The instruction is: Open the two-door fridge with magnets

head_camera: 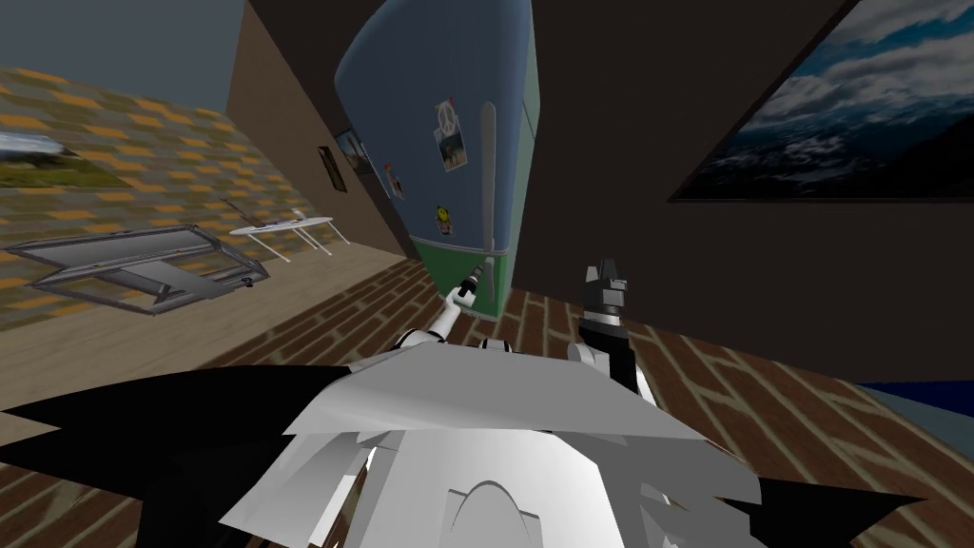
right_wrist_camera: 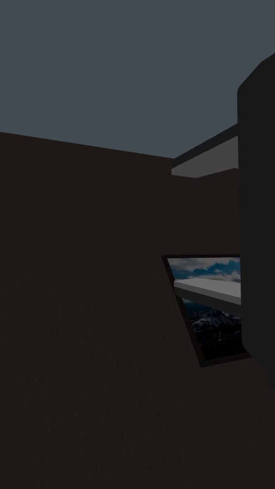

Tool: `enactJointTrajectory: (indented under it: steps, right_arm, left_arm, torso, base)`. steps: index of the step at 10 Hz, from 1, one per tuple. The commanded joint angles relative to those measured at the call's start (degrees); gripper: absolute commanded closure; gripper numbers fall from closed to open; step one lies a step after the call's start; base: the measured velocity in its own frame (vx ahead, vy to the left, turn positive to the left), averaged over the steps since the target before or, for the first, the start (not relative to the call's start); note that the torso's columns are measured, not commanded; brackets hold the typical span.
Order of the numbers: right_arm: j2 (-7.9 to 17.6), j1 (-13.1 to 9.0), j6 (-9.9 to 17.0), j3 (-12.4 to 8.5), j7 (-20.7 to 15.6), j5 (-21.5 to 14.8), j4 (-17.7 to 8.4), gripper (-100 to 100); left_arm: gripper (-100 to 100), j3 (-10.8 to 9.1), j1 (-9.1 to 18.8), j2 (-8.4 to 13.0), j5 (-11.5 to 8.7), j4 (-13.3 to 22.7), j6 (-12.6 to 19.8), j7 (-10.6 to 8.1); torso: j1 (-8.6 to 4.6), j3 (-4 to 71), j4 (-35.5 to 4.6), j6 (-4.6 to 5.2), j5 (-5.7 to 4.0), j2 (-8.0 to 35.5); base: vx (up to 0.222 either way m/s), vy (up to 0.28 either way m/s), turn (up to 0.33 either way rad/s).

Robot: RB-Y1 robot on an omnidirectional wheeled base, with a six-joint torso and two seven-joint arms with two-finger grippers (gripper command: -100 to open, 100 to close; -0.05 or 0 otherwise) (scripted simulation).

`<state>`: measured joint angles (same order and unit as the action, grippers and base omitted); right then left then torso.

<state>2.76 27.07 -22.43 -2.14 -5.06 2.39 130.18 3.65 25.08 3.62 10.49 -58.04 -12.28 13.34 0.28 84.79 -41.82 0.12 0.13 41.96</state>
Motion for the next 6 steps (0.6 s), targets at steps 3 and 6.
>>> enactJointTrajectory:
  steps: [3,6]
  right_arm:
    - [0.0,0.0,0.0,0.0,0.0,0.0,0.0,0]
    - [0.0,0.0,0.0,0.0,0.0,0.0,0.0,0]
  left_arm:
    - [100,0.54,-2.6,7.5,-2.4,1.6,-3.2,-4.40]
    - [100,0.76,-4.1,12.2,-4.0,3.3,-6.0,-7.25]
  torso:
    - [-0.30,-0.2,-0.5,-0.15,-0.14,0.3]
    - [-0.27,-0.2,-0.5,-0.13,-0.14,0.4]
  base:
    - [-0.153,0.073,-0.213]
    - [-0.121,0.046,-0.215]
